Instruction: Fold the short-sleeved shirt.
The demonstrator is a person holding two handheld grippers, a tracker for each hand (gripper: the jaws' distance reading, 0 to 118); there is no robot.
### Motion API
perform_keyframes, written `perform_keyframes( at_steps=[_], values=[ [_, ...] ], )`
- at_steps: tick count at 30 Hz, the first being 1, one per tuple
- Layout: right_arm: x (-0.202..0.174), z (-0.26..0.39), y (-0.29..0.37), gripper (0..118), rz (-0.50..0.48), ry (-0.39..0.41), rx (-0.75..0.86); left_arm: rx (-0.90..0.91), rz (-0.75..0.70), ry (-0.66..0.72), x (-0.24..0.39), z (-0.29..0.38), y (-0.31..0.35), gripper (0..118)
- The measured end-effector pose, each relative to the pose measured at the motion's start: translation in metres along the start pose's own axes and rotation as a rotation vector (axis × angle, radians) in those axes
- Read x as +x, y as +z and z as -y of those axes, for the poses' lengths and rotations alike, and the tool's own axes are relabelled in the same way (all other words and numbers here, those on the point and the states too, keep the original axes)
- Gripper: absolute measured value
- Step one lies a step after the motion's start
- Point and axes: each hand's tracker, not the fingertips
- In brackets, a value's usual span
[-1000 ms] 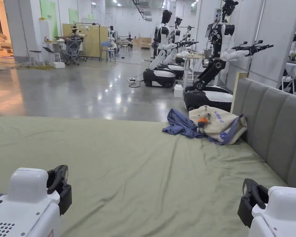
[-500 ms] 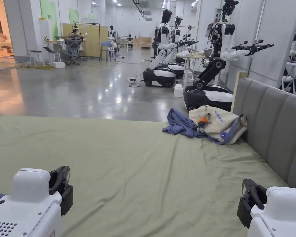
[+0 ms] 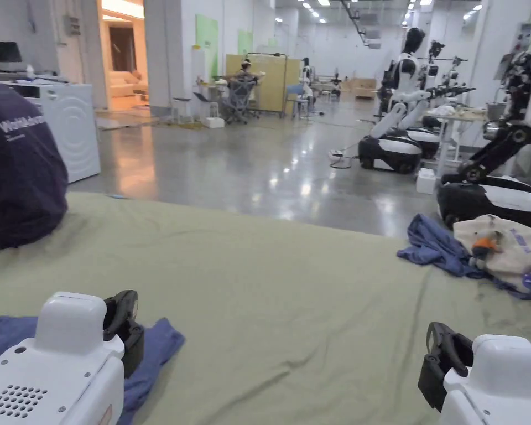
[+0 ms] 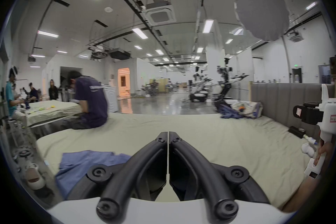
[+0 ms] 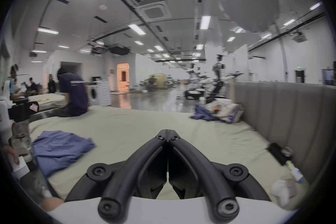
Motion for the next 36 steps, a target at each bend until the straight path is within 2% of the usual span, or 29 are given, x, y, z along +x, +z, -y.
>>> perform_keyframes(
  at_steps=[3, 6, 8, 11, 13, 15, 17, 18, 19, 20, 21, 25, 29, 31, 36],
  values=[
    [-0.08, -0.003, -0.019, 2, -0.184, 0.026, 0.015, -0.024, -0.148, -0.024, -0.058, 0.005, 0.038, 1],
    [-0.16, -0.006, -0.03, 2, -0.397, -0.014, -0.013, -0.052, -0.301, -0.014, -0.112, 0.012, 0.091, 1],
    [-0.211, -0.006, -0.022, 2, -0.49, 0.009, 0.006, -0.079, -0.388, 0.002, -0.14, 0.018, 0.123, 1],
    [-0.257, -0.008, -0.011, 2, -0.599, -0.006, 0.005, -0.114, -0.454, 0.011, -0.166, 0.03, 0.149, 1],
    [-0.271, -0.009, -0.009, 2, -0.625, -0.017, -0.015, -0.123, -0.453, 0.022, -0.174, 0.037, 0.149, 1],
    [-0.274, -0.009, -0.008, 2, -0.617, -0.012, -0.014, -0.131, -0.439, 0.032, -0.178, 0.044, 0.139, 1],
    [-0.268, -0.007, -0.01, 2, -0.604, 0.004, -0.014, -0.161, -0.349, 0.039, -0.181, 0.049, 0.114, 3],
    [-0.261, -0.005, -0.012, 2, -0.592, 0.012, -0.018, -0.184, -0.298, 0.036, -0.183, 0.05, 0.097, 20],
    [-0.254, -0.003, -0.015, 2, -0.572, 0.018, -0.023, -0.215, -0.229, 0.049, -0.187, 0.052, 0.078, 49],
    [-0.245, -0.001, -0.018, 2, -0.543, 0.017, -0.036, -0.277, -0.157, 0.071, -0.195, 0.055, 0.049, 93],
    [-0.237, 0.0, -0.023, 2, -0.522, 0.008, -0.051, -0.351, -0.095, 0.109, -0.199, 0.056, 0.02, 118],
    [-0.206, 0.007, -0.043, 2, -0.44, -0.02, -0.092, -0.613, 0.0, 0.204, -0.217, 0.081, -0.094, 118],
    [-0.19, 0.014, -0.062, 2, -0.391, -0.014, -0.119, -0.799, -0.133, 0.142, -0.244, 0.125, -0.203, 118],
    [-0.188, 0.019, -0.069, 2, -0.376, -0.001, -0.131, -0.881, -0.14, 0.108, -0.253, 0.14, -0.236, 118],
    [-0.183, 0.033, -0.081, 2, -0.341, 0.023, -0.167, -0.974, -0.193, 0.211, -0.263, 0.166, -0.267, 118]
  ],
)
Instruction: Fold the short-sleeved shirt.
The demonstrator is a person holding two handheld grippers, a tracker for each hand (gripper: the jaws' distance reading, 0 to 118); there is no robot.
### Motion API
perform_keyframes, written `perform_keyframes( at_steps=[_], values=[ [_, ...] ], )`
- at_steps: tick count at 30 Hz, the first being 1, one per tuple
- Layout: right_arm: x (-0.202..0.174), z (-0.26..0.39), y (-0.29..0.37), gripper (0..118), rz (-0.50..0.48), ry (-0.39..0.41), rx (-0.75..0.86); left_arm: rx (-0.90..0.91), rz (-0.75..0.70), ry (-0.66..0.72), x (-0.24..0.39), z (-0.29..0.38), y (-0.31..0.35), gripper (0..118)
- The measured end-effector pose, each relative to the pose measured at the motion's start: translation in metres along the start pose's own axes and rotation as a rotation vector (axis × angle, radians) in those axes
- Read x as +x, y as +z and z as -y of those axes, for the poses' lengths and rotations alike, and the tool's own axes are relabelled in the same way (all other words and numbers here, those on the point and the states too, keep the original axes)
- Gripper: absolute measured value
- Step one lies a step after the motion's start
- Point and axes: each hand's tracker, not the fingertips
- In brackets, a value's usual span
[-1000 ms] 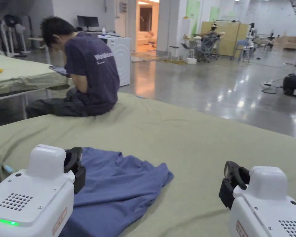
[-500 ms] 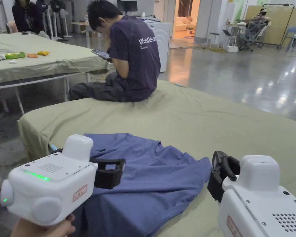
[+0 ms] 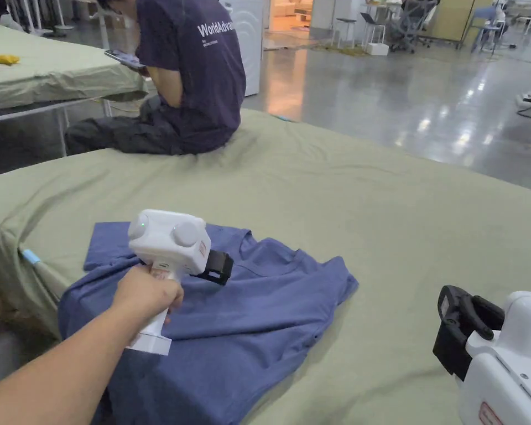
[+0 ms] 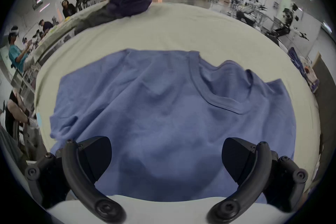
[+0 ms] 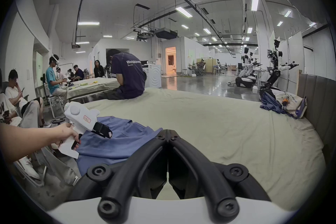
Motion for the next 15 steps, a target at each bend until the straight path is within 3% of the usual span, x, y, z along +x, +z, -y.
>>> perform_keyframes(
  at_steps=[4, 7, 8, 9, 11, 15],
  values=[
    [0.007, 0.004, -0.002, 2, 0.003, -0.013, -0.022, -0.077, -0.011, -0.02, 0.014, 0.017, -0.004, 118],
    [0.012, 0.004, 0.0, 2, 0.014, 0.01, -0.031, -0.04, -0.02, -0.05, 0.018, 0.013, 0.002, 100],
    [0.014, 0.004, 0.0, 2, 0.017, 0.017, -0.032, -0.013, -0.035, -0.071, 0.021, 0.01, 0.009, 100],
    [0.016, 0.004, 0.001, 2, 0.022, 0.023, -0.033, 0.004, -0.056, -0.085, 0.019, 0.004, 0.012, 73],
    [0.021, 0.003, 0.006, 2, 0.031, 0.023, -0.031, 0.021, -0.11, -0.13, 0.023, 0.0, 0.019, 2],
    [0.032, -0.001, 0.016, 2, 0.051, 0.02, -0.015, 0.035, -0.064, -0.105, 0.019, 0.008, 0.028, 2]
  ],
)
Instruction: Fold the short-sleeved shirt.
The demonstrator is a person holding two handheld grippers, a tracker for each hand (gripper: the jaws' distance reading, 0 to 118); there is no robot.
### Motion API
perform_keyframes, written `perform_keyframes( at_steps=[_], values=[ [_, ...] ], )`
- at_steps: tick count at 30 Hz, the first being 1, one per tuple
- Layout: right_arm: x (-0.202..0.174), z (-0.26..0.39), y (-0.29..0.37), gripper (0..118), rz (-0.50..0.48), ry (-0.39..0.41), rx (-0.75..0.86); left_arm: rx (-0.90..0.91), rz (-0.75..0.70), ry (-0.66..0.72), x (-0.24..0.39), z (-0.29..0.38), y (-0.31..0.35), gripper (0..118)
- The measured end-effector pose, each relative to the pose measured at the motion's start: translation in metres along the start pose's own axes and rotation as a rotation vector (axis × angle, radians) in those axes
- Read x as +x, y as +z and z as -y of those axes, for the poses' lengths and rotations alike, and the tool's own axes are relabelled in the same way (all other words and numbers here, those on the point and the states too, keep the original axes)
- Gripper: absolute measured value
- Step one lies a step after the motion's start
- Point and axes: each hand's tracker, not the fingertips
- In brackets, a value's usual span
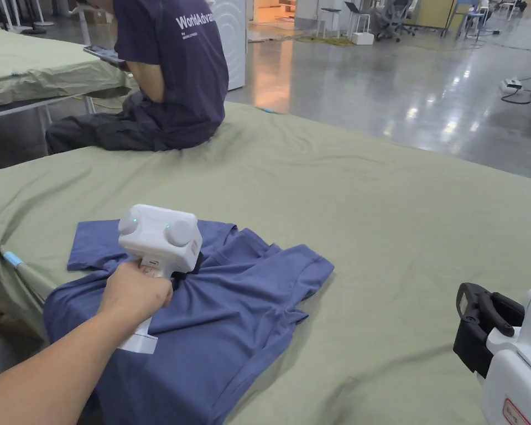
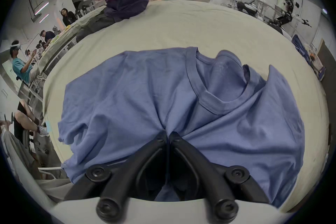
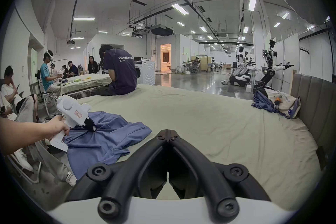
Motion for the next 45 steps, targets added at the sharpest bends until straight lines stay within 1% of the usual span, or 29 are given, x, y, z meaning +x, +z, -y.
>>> perform_keyframes(
  at_steps=[2, 3, 5, 7, 10, 13, 15, 17, 18, 21, 24, 26, 30, 33, 35, 39, 42, 45],
  values=[
    [0.007, -0.003, 0.006, 2, 0.012, 0.007, 0.007, 0.01, 0.037, 0.098, -0.009, -0.003, -0.002, 2],
    [0.011, -0.004, 0.009, 2, 0.022, 0.011, 0.012, 0.02, 0.047, 0.115, -0.012, -0.005, 0.001, 2],
    [0.022, -0.007, 0.016, 2, 0.038, 0.004, 0.021, 0.056, 0.05, 0.096, -0.014, -0.013, 0.017, 2],
    [0.034, -0.009, 0.025, 2, 0.066, -0.004, 0.038, 0.163, 0.026, 0.027, -0.008, -0.026, 0.042, 2],
    [0.055, -0.012, 0.04, 2, 0.108, -0.018, 0.051, 0.24, 0.132, 0.061, 0.002, -0.047, 0.088, 2],
    [0.078, -0.015, 0.063, 2, 0.152, -0.039, 0.073, 0.316, 0.193, 0.016, 0.029, -0.069, 0.136, 2],
    [0.094, -0.017, 0.081, 2, 0.193, -0.04, 0.099, 0.399, 0.233, -0.041, 0.066, -0.076, 0.181, 2],
    [0.112, -0.019, 0.1, 2, 0.224, -0.044, 0.11, 0.462, 0.317, -0.078, 0.103, -0.087, 0.217, 2],
    [0.12, -0.019, 0.108, 2, 0.243, -0.047, 0.116, 0.45, 0.342, -0.105, 0.121, -0.097, 0.224, 2],
    [0.146, -0.021, 0.136, 2, 0.299, -0.055, 0.131, 0.486, 0.4, -0.206, 0.192, -0.113, 0.253, 2],
    [0.169, -0.019, 0.166, 2, 0.368, -0.055, 0.148, 0.499, 0.512, -0.259, 0.275, -0.129, 0.273, 2],
    [0.185, -0.016, 0.185, 2, 0.405, -0.057, 0.148, 0.512, 0.601, -0.289, 0.336, -0.124, 0.29, 2],
    [0.217, -0.007, 0.215, 2, 0.502, -0.054, 0.14, 0.525, 0.723, -0.448, 0.46, -0.105, 0.319, 2],
    [0.239, -0.001, 0.229, 2, 0.548, -0.067, 0.117, 0.485, 0.882, -0.481, 0.54, -0.096, 0.322, 2],
    [0.252, 0.002, 0.238, 2, 0.582, -0.063, 0.101, 0.466, 0.923, -0.504, 0.592, -0.089, 0.313, 2],
    [0.268, 0.009, 0.25, 2, 0.621, -0.063, 0.089, 0.365, 1.015, -0.537, 0.683, -0.058, 0.282, 2],
    [0.276, 0.014, 0.252, 2, 0.637, -0.051, 0.069, 0.348, 0.979, -0.602, 0.734, -0.025, 0.252, 2],
    [0.285, 0.022, 0.249, 2, 0.639, -0.063, 0.048, 0.259, 0.972, -0.614, 0.762, 0.004, 0.213, 2]
  ],
)
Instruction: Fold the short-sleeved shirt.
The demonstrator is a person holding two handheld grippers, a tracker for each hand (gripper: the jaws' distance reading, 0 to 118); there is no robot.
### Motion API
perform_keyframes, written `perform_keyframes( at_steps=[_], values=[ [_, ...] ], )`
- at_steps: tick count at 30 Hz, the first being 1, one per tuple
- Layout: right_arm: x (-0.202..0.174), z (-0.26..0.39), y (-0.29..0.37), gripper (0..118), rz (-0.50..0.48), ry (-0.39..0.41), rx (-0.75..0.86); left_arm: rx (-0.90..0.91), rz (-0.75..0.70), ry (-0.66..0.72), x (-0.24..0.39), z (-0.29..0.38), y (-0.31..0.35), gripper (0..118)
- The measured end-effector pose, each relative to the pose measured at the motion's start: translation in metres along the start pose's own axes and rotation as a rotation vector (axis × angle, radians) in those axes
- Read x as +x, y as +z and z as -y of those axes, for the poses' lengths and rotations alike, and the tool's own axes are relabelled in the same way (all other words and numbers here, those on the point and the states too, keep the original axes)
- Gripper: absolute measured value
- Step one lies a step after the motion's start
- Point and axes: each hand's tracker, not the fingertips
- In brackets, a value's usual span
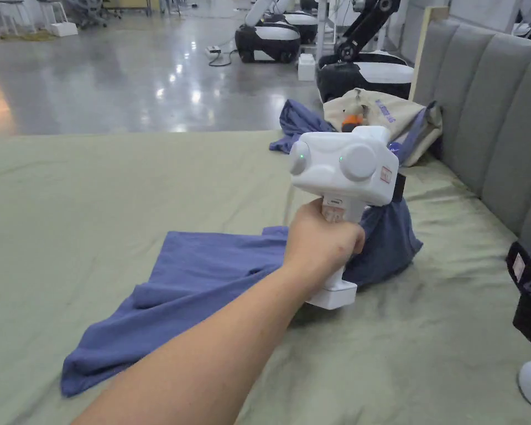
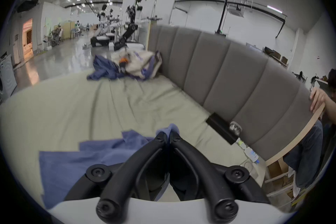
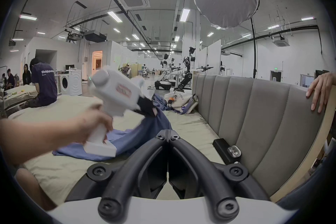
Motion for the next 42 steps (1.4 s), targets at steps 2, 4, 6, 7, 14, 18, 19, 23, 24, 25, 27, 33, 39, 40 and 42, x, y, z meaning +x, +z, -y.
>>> perform_keyframes(
  at_steps=[2, 4, 6, 7, 14, 18, 19, 23, 24, 25, 27, 33, 39, 40, 42],
  values=[
    [0.001, 0.005, -0.003, 2, 0.0, 0.003, -0.013, -0.027, -0.019, 0.025, -0.001, 0.023, -0.018, 2],
    [0.002, 0.009, -0.005, 2, 0.0, 0.003, -0.021, -0.041, -0.035, 0.003, -0.004, 0.037, -0.029, 2],
    [0.003, 0.011, -0.006, 2, -0.001, -0.005, -0.029, -0.059, -0.058, -0.021, -0.006, 0.048, -0.034, 2],
    [0.002, 0.011, -0.007, 2, -0.002, -0.007, -0.032, -0.062, -0.053, -0.021, -0.009, 0.05, -0.034, 2],
    [-0.006, 0.008, -0.013, 2, -0.004, 0.013, -0.031, 0.22, -0.144, -0.146, -0.032, 0.046, 0.066, 118],
    [-0.011, -0.005, -0.01, 2, -0.018, -0.018, 0.011, 0.459, -0.225, -0.128, -0.064, 0.074, 0.235, 118],
    [-0.013, -0.007, -0.007, 2, -0.008, -0.022, 0.033, 0.495, -0.296, -0.13, -0.07, 0.088, 0.277, 118],
    [-0.021, -0.003, 0.016, 2, 0.034, -0.038, 0.09, 0.615, -0.485, -0.016, -0.082, 0.182, 0.411, 118],
    [-0.023, 0.001, 0.02, 2, 0.036, -0.043, 0.092, 0.623, -0.499, 0.017, -0.085, 0.204, 0.431, 118],
    [-0.024, 0.005, 0.025, 2, 0.03, -0.049, 0.091, 0.618, -0.538, 0.049, -0.082, 0.228, 0.448, 117],
    [-0.028, 0.015, 0.029, 2, 0.027, -0.054, 0.077, 0.626, -0.628, 0.107, -0.083, 0.268, 0.471, 47],
    [-0.041, 0.04, 0.043, 2, 0.026, -0.073, 0.033, 0.471, -0.65, 0.118, -0.09, 0.319, 0.45, 0],
    [-0.046, 0.04, 0.041, 2, 0.011, -0.045, 0.007, 0.478, -0.64, 0.115, -0.101, 0.31, 0.457, 0],
    [-0.046, 0.039, 0.041, 2, 0.011, -0.042, 0.01, 0.481, -0.631, 0.119, -0.103, 0.308, 0.455, 0],
    [-0.044, 0.038, 0.042, 2, 0.016, -0.036, 0.018, 0.487, -0.627, 0.109, -0.098, 0.295, 0.448, 0]
  ],
)
